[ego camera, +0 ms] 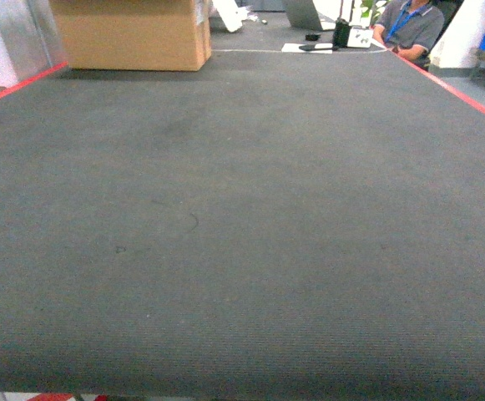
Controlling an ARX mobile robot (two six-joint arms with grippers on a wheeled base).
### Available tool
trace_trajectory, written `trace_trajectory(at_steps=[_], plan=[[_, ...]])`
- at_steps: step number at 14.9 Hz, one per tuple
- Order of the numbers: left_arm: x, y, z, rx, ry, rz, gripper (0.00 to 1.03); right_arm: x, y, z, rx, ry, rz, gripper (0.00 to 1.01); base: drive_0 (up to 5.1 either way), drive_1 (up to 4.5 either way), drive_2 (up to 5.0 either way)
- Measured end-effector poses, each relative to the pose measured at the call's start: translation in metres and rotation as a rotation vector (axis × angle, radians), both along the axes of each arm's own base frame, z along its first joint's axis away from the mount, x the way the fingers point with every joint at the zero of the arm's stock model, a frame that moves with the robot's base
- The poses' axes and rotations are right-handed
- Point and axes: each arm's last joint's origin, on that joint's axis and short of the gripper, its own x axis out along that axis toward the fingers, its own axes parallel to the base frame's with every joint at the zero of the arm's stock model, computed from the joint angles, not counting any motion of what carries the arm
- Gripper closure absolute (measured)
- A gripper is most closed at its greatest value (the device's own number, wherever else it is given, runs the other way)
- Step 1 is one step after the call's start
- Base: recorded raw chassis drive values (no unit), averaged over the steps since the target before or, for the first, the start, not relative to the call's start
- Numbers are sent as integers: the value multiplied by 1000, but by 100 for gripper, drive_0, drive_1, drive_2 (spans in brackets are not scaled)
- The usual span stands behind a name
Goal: Sort blue parts and orange caps into right shelf containers
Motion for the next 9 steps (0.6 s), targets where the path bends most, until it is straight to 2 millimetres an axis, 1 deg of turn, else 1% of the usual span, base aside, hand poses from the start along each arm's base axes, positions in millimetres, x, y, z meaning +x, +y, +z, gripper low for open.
trace_trajectory(at_steps=[9], plan=[[0,0,0,0,2,-2,59,0,0,1,0,-8,0,59,0,0,0]])
